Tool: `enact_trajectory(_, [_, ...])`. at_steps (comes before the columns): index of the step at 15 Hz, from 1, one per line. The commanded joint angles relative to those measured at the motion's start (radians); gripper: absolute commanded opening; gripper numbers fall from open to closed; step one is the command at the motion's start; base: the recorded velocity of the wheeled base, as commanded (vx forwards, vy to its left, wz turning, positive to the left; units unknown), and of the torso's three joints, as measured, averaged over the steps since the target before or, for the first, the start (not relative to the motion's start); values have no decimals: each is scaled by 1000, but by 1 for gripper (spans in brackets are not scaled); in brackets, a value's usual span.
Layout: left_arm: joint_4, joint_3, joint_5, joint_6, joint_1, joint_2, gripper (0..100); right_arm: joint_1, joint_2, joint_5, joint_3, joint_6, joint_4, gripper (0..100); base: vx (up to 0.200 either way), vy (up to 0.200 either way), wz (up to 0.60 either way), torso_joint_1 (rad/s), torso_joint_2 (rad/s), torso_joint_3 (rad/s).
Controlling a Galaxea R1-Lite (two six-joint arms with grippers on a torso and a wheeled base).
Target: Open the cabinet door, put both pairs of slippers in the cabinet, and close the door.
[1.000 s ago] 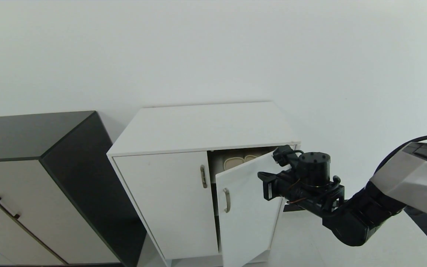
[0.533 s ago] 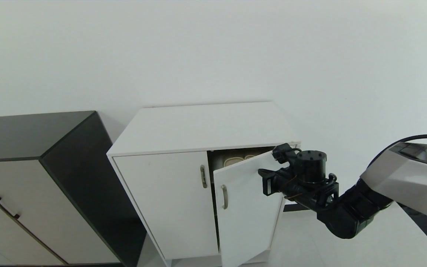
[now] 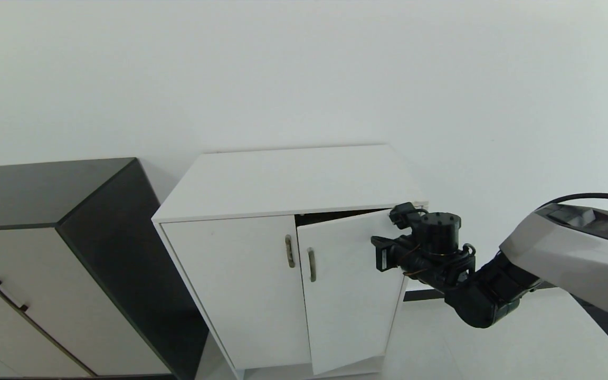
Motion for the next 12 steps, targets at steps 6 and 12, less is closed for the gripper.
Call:
enact_trajectory(6, [0,0,0,-2,-1,1,0,-23,22,1,-23,1,-1,0,0,0,0,0,0,0])
enact_trajectory(12, [0,0,0,-2,-1,1,0,-32,32,1,-35,4,-1,0,0,0,0,0,0,0])
